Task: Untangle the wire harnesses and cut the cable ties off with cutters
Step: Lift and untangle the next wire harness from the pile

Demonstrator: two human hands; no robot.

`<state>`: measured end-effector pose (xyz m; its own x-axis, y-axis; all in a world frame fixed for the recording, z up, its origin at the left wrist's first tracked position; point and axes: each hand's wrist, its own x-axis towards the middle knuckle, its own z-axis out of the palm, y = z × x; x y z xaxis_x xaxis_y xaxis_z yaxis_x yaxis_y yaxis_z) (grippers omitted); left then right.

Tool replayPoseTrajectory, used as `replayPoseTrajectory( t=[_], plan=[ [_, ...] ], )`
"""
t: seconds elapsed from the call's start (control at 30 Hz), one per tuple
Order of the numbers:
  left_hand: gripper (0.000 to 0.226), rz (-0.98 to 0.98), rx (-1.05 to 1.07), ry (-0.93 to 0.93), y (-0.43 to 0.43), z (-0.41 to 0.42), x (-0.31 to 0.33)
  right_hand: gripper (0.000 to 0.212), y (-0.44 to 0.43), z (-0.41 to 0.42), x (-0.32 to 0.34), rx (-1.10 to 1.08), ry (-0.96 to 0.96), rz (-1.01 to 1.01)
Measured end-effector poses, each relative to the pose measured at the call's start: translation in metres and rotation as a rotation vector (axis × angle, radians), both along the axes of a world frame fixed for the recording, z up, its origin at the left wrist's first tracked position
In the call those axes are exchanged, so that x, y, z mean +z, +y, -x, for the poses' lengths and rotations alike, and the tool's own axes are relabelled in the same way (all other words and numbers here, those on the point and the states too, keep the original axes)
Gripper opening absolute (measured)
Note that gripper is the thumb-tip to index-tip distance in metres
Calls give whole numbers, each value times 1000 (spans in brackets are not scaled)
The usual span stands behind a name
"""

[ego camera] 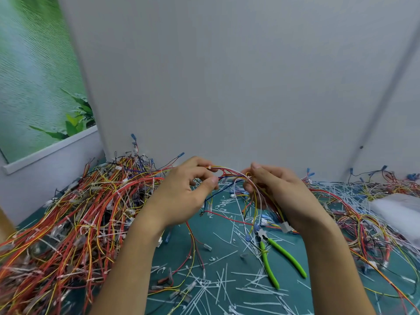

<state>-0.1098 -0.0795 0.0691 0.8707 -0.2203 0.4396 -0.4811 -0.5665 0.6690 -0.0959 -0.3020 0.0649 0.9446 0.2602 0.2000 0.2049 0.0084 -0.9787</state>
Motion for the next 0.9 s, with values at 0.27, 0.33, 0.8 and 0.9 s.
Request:
replayPoseTrajectory(
  t=[0.27, 0.33, 0.8, 0.9],
  plan=[
    [13, 94, -58, 46, 6, 1, 1, 15, -7, 4, 2, 105, -29, -26],
    [10, 92, -54, 50, 7, 0, 1, 18, -7, 4, 0, 81, -43, -28],
    [7, 119, 7, -34, 5, -4, -2, 10, -1, 5, 1, -21, -182, 3],
    [7, 105, 22, -71, 2, -5, -3, 8, 0, 4, 0, -43, -204, 35]
  ],
)
